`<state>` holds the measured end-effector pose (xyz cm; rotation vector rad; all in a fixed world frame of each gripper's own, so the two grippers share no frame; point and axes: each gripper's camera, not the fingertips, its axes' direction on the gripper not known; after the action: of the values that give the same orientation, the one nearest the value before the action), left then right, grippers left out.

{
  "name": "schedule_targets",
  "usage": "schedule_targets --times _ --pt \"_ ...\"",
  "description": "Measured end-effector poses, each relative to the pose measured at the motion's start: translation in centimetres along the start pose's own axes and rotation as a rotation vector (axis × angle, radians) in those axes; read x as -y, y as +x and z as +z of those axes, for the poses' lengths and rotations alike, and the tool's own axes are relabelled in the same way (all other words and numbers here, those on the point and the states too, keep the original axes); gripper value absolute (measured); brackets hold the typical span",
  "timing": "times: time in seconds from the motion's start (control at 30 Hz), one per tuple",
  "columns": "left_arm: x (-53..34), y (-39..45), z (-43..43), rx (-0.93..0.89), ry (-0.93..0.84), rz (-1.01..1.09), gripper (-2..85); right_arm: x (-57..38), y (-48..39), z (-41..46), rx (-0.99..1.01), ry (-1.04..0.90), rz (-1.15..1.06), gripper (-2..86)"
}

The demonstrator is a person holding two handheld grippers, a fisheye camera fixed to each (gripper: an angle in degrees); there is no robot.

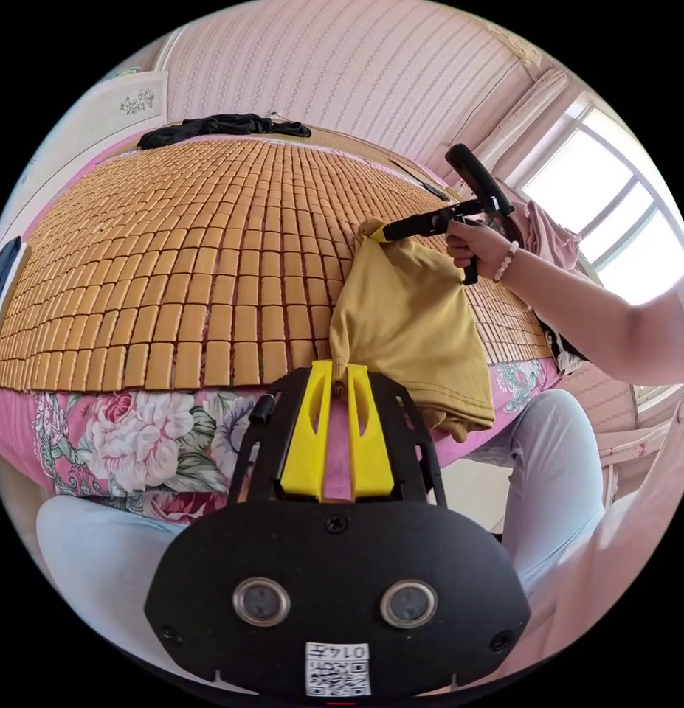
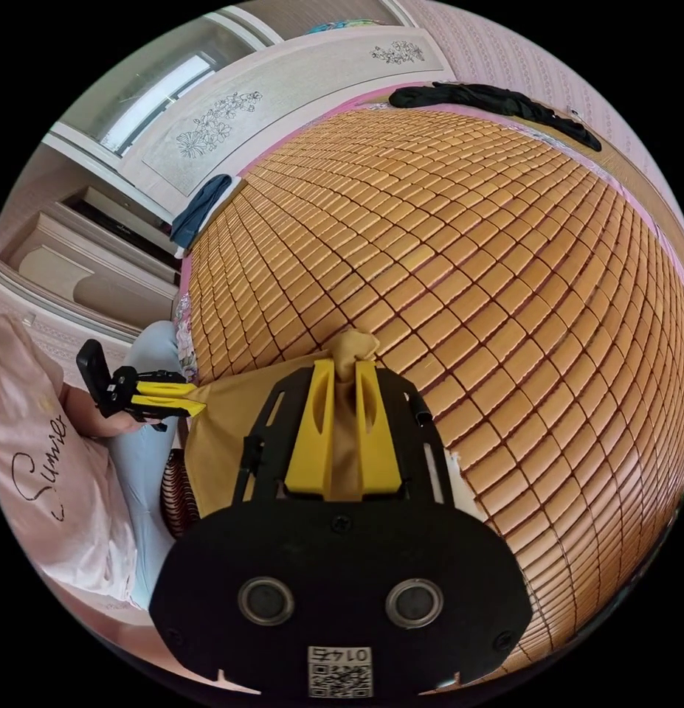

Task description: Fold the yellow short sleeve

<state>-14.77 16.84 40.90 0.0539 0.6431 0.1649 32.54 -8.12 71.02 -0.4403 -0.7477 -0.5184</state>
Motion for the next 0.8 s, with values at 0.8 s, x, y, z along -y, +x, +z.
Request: schedule_targets --times 0.8 --pt "-9.7 2.1 -34.3 0.187 0.536 0.086 1.5 -3.2 -18.4 -7.0 0.125 0.498 -0.325 3.1"
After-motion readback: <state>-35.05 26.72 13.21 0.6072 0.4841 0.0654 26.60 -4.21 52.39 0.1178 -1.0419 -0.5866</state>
